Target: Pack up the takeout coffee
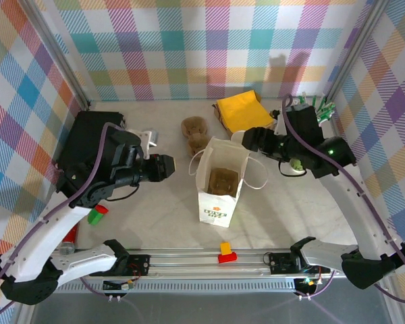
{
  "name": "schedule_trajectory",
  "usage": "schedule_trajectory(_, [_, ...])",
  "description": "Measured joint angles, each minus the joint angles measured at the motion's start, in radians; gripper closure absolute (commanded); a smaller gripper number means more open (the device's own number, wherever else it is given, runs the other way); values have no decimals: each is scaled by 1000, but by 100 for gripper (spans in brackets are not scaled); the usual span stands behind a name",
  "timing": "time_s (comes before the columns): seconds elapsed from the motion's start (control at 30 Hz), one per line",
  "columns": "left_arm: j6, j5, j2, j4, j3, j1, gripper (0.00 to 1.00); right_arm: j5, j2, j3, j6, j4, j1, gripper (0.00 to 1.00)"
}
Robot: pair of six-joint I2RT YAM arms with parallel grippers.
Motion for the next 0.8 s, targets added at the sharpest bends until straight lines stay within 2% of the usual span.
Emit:
schedule_trajectory(0.23, [-20, 126, 0, 53, -155, -9, 38, 35, -38, 23, -52, -86, -55, 17])
schedule_trajectory(0.37, [-68, 169, -42, 153, -281, -25, 35, 45, -79, 24, -58, -130, -82, 16])
schedule_trajectory(0.5, [-102, 188, -62, 224, -359, -77, 31, 31, -97, 26, -59, -169, -111, 12])
schedule_trajectory(0.8, [-46, 193, -92, 360, -434, -161, 30, -85, -24, 84, -87, -262, -175, 9])
